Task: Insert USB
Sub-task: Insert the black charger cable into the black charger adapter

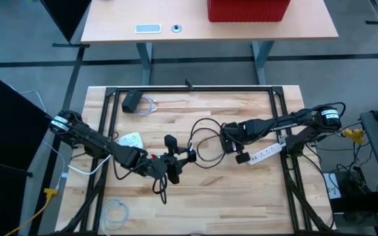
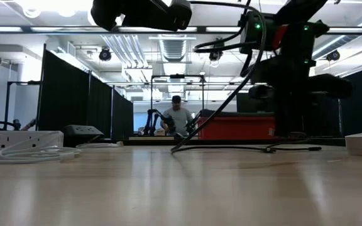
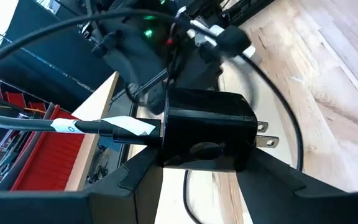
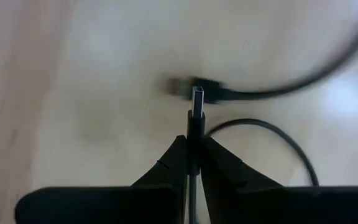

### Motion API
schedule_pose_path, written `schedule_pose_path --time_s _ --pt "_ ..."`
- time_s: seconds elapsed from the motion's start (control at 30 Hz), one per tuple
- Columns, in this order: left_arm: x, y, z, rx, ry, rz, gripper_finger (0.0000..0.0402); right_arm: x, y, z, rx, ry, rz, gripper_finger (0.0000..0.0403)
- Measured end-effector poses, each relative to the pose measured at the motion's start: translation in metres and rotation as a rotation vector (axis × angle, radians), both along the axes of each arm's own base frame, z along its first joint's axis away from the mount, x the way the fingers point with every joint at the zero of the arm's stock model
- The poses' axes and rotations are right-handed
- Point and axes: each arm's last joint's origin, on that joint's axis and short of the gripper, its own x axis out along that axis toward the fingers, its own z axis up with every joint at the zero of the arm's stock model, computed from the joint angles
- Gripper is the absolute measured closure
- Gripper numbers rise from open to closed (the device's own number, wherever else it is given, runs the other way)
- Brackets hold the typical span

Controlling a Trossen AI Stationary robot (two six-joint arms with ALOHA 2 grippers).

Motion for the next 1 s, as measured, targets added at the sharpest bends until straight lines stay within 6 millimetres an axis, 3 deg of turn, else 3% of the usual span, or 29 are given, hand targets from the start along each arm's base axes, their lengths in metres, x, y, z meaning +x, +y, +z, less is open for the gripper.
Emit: schedule_pose_path --time_s 0.27,0.43,0.57,0.67,0.8,1.0 --pt "-0.002 0.0 0.001 0.124 0.016 0.062 0.0229 -0.006 -0.058 -0.02 0.006 0.055 -0.478 0.0387" --pt "-0.005 -0.001 0.001 0.341 0.081 0.155 0.0229 -0.021 -0.089 -0.023 0.046 0.084 -0.695 0.0387" --pt "-0.002 -0.001 -0.011 0.597 0.206 0.298 0.0229 -0.028 -0.1 -0.018 0.046 0.074 -0.734 0.0387" --pt "0.003 -0.003 -0.025 0.752 0.33 0.312 0.0229 -0.029 -0.102 -0.016 0.025 0.069 -0.723 0.0387" --pt "0.007 -0.006 -0.039 0.832 0.412 0.273 0.0229 -0.029 -0.101 -0.015 0.021 0.062 -0.706 0.0387" --pt "0.009 -0.005 -0.038 0.894 0.456 0.263 0.0229 -0.028 -0.099 -0.014 0.031 0.062 -0.678 0.0387"
